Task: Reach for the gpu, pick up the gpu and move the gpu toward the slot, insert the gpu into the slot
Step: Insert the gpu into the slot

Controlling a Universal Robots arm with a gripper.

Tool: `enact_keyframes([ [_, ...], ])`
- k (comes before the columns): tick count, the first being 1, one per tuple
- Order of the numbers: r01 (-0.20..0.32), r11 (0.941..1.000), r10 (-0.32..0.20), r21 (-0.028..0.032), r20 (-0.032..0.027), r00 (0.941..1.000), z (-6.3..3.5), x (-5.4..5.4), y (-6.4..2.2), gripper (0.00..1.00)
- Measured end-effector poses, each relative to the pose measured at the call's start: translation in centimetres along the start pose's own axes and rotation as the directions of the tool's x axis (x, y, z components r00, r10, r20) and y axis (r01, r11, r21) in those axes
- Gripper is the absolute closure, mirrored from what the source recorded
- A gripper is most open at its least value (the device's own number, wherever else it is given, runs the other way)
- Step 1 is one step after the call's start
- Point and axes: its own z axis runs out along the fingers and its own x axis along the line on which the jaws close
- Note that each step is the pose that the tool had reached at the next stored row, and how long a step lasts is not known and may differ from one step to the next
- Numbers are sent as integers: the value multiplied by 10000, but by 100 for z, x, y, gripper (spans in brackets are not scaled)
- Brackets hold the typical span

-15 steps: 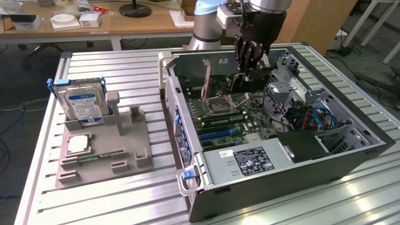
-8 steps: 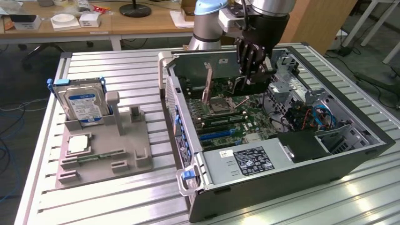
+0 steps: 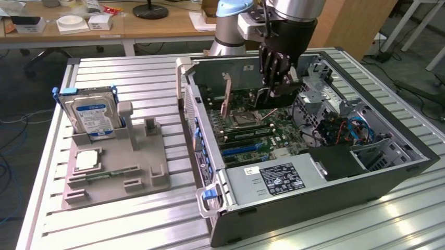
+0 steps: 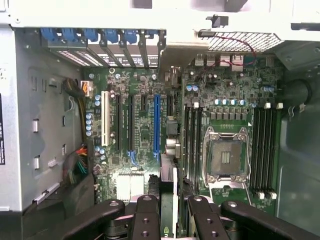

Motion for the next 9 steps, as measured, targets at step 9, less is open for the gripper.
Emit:
enact_keyframes([
  [9, 1, 10000, -1, -3, -1, 10000, 49, 1, 6, 73],
])
